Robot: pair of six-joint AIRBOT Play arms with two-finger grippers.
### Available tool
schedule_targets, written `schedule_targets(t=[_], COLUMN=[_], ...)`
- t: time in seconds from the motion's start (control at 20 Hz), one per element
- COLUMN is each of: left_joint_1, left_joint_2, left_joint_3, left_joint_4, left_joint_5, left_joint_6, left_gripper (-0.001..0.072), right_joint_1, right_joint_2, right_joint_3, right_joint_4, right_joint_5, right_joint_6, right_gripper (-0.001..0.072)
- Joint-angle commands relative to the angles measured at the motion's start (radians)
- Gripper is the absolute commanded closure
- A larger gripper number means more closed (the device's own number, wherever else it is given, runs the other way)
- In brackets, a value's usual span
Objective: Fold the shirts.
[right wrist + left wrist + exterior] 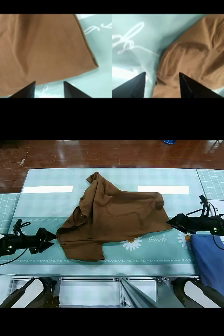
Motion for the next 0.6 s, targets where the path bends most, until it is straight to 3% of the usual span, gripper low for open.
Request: schedule_targets(t=[0.0,0.2,0.25,0.35,0.45,0.55], left_joint_1=[-0.069,-0.181,-0.198,-0.198,-0.197,-0.197], left_joint_2=[-0.025,-0.082,-0.091,-0.090,-0.090,-0.089], left_joint_3=[-0.007,-0.006,-0.005,-0.002,0.012,0.024], left_joint_4=[-0.023,-0.039,-0.045,-0.045,-0.045,-0.046], left_joint_5=[0.043,0.065,0.066,0.062,0.037,0.022], left_joint_6=[0.010,0.010,0.011,0.013,0.024,0.037], left_gripper=[0.0198,0.0200,0.0237,0.0696,0.0690,0.0690], right_joint_1=[-0.001,-0.001,-0.003,-0.057,-0.163,-0.265], right_joint_2=[0.001,0.001,0.001,0.001,0.001,0.000], right_joint_3=[-0.002,-0.001,-0.001,0.000,-0.001,-0.010], right_joint_4=[0.023,0.051,0.050,0.045,-0.013,-0.138], right_joint_5=[-0.003,-0.003,0.001,0.003,-0.002,0.012], right_joint_6=[-0.001,-0.005,-0.013,-0.011,-0.010,0.100], right_gripper=[0.0305,0.0305,0.0305,0.0305,0.0305,0.0305])
